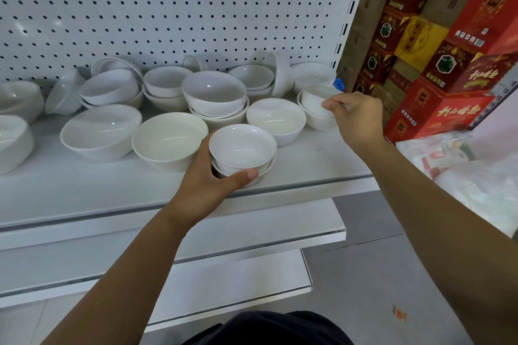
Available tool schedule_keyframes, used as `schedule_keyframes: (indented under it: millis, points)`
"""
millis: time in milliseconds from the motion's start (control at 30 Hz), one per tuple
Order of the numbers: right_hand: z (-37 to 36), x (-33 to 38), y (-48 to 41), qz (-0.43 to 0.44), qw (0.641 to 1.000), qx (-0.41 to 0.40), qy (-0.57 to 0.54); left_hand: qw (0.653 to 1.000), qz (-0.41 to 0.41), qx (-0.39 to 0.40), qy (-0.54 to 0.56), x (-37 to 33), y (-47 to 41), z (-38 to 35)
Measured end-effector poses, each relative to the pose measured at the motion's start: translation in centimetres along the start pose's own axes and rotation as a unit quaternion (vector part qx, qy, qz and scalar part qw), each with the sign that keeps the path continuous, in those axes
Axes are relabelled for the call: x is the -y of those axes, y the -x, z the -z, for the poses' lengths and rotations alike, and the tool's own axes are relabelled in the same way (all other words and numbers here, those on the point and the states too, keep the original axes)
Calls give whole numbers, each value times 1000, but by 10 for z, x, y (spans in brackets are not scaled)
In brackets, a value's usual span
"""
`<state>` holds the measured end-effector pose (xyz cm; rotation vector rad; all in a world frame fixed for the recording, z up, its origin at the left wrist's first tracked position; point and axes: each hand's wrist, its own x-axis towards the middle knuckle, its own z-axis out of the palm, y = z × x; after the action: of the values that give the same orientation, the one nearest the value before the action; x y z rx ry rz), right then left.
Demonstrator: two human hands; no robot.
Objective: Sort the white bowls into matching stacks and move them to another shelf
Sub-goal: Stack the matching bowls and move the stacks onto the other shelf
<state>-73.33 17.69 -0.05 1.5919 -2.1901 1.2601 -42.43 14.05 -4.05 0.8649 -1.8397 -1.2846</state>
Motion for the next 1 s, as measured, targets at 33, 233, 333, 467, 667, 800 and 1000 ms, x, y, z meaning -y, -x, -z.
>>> schedule_keyframes:
  millis: [33, 233, 333, 467, 667, 800, 1000]
  points:
    - [0, 0, -1, -4, 1000, -6, -8, 1000, 0, 6, -2, 0, 0, 0]
    - [8, 14, -2, -6, 994, -48, -98, 1000, 4, 26, -12, 1, -1, 2]
    - [8, 33, 8, 2, 984, -37, -175, 1000, 6, 28, -10, 1, -1, 3]
    - [7, 67, 30, 62, 966, -7, -250, 1000, 4, 30, -1, 2, -1, 4]
    - [-12, 88, 66, 216, 955, 17, -203, 999, 0, 53, 7, 6, -3, 7]
    - [-21, 92, 74, 219, 954, 26, -203, 997, 0, 81, 17, 7, -4, 12]
    - [-29, 94, 83, 220, 956, 46, -188, 994, 3, 97, 55, 3, -4, 17]
